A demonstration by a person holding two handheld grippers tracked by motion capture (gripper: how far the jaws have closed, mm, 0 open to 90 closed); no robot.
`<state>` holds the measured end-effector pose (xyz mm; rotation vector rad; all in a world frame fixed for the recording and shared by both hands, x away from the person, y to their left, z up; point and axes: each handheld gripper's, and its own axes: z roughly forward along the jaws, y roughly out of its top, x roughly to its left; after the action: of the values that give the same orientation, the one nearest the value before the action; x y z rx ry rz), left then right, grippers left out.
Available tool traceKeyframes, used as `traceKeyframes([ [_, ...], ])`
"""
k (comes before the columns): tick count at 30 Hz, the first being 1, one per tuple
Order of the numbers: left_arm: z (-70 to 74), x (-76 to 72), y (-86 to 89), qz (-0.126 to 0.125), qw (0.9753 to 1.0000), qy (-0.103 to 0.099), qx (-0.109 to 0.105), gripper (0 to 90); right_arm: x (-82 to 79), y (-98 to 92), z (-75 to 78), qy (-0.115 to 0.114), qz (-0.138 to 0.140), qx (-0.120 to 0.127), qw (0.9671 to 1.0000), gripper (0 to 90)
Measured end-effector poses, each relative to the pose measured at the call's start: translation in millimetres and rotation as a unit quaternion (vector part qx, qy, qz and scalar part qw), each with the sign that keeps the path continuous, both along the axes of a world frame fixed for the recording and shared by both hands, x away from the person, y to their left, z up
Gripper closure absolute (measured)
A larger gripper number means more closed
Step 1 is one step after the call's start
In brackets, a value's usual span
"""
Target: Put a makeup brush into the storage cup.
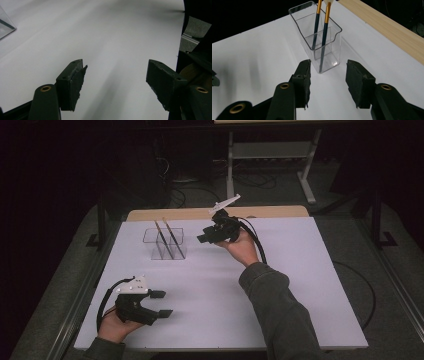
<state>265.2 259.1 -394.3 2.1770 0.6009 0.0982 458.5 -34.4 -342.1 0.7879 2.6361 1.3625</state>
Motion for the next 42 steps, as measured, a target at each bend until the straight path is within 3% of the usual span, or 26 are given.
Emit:
traceKeyframes([
  [18,-0.7,0.7,-0.4,0.0,1.0,0.0,0.002,29.1,-18.8,-25.4,1.7,-0.007,-0.003,0.002,1.0,46.6],
  [20,-0.1,1.4,0.2,-0.004,1.0,-0.007,0.004,28.9,-21.5,-27.2,1.8,-0.01,-0.003,0.005,0.9999,46.0],
  [36,-0.2,0.6,1.0,0.005,1.0,0.0,0.0,27.2,-34.2,-41.3,0.4,-0.009,-0.002,0.012,0.9999,39.2],
  [38,-0.2,1.3,1.2,0.003,1.0,-0.001,0.002,27.1,-34.9,-44.2,-0.6,-0.018,0.0,0.008,0.9998,39.0],
  [42,0.0,1.2,1.3,0.004,1.0,-0.001,0.002,26.9,-39.5,-48.4,-1.4,-0.011,-0.003,0.017,0.9998,38.4],
])
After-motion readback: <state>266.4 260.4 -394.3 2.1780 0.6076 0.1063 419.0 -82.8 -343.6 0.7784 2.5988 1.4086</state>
